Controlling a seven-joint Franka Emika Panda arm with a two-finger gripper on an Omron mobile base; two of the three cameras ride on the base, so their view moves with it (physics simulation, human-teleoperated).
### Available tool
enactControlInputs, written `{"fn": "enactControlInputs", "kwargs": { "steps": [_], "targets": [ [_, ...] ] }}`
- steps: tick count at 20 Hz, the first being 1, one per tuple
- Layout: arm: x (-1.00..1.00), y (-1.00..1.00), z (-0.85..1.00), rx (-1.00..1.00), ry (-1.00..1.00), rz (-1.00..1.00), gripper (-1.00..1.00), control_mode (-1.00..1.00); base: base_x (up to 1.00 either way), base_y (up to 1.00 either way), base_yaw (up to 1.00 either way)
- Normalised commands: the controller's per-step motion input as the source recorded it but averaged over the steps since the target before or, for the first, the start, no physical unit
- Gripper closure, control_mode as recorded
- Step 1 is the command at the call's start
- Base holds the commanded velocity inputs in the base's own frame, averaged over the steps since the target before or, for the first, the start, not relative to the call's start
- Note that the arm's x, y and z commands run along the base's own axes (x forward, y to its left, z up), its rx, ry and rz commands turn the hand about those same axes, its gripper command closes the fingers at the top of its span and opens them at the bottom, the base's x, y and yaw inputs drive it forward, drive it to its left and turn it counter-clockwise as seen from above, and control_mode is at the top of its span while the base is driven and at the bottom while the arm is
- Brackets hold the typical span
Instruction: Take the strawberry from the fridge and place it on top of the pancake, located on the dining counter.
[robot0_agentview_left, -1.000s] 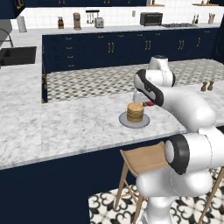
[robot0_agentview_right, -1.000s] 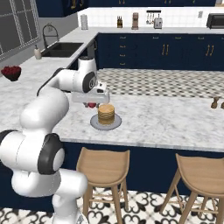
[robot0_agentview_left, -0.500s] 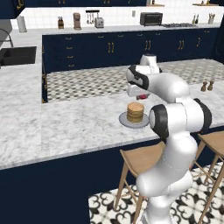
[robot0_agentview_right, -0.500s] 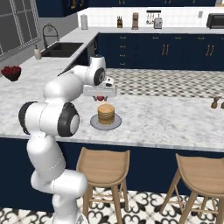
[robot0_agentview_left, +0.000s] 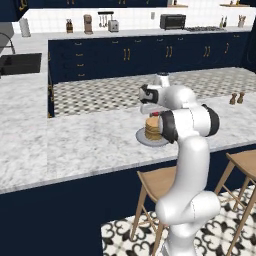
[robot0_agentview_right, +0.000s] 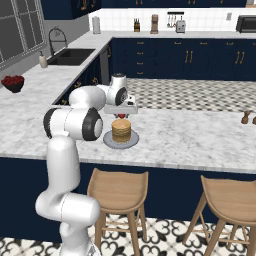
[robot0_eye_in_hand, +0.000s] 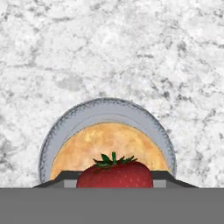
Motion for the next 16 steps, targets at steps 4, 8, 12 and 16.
{"fn": "enactControlInputs", "kwargs": {
  "steps": [4,8,12,16],
  "targets": [
    [0.12,-0.01,-0.17,0.0,0.06,0.0,1.0,-1.0,0.0,0.0,0.0],
    [-0.62,0.0,0.05,0.0,-0.05,0.0,1.0,-1.0,0.0,0.0,0.0],
    [-0.55,0.03,-0.07,0.0,-0.01,0.0,1.0,-1.0,0.0,0.0,0.0],
    [-0.09,0.04,-0.37,0.0,0.03,0.0,1.0,-1.0,0.0,0.0,0.0]
  ]
}}
